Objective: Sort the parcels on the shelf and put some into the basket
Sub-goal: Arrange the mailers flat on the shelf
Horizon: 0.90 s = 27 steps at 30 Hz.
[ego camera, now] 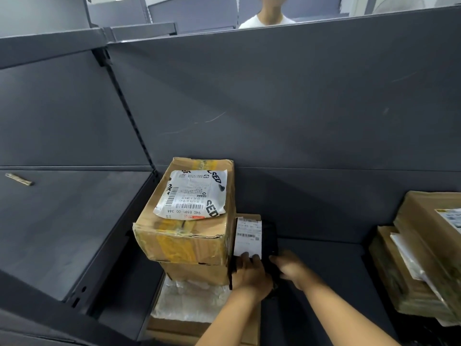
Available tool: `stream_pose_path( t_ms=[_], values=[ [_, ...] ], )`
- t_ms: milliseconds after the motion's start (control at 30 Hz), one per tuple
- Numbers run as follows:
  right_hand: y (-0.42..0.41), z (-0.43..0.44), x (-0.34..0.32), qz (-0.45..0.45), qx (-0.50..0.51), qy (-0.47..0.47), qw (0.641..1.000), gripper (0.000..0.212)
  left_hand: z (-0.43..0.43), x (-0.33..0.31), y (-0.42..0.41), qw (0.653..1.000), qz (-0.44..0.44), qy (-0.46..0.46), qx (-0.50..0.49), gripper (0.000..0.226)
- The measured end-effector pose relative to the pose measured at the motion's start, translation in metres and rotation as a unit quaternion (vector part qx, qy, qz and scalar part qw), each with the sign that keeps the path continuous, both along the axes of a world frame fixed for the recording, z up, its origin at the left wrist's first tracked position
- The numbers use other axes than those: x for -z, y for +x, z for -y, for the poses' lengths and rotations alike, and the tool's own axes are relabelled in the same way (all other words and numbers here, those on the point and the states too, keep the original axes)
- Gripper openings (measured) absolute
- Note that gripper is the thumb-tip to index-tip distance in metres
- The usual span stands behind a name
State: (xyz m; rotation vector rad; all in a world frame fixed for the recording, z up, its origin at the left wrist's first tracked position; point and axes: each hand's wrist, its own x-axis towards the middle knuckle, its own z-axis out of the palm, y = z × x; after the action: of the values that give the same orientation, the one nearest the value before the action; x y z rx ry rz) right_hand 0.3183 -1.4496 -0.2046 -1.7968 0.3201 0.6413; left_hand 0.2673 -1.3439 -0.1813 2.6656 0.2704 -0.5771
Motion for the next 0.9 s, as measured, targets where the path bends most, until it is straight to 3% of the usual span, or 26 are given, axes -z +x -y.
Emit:
stream_pose_path(
  t_ms=[167,367,500,700,900],
  values=[
    [-0.001,0.009,0.005,0.039,0.104,0.010,0.994,0.032,0.000,0.001,-0.002,0.999,0.004,-0.019,0.026,0.063],
    [0.002,0.052,0.020,0.067,0.203,-0.026,0.977,0.019,0.015,0.002,0.006,0.997,0.032,-0.066,0.037,0.057],
    [-0.001,0.062,0.036,0.059,0.162,-0.098,0.980,0.023,0.030,0.010,0.015,0.996,0.021,-0.074,0.045,0.058],
    [0.003,0.042,0.072,0.020,0.147,-0.082,0.986,0.028,0.037,0.027,0.032,0.997,0.009,-0.032,0.071,0.062],
    [0.008,0.033,0.083,0.010,0.099,-0.151,0.984,0.027,0.038,0.045,0.048,0.996,-0.003,-0.018,0.084,0.063]
  ],
)
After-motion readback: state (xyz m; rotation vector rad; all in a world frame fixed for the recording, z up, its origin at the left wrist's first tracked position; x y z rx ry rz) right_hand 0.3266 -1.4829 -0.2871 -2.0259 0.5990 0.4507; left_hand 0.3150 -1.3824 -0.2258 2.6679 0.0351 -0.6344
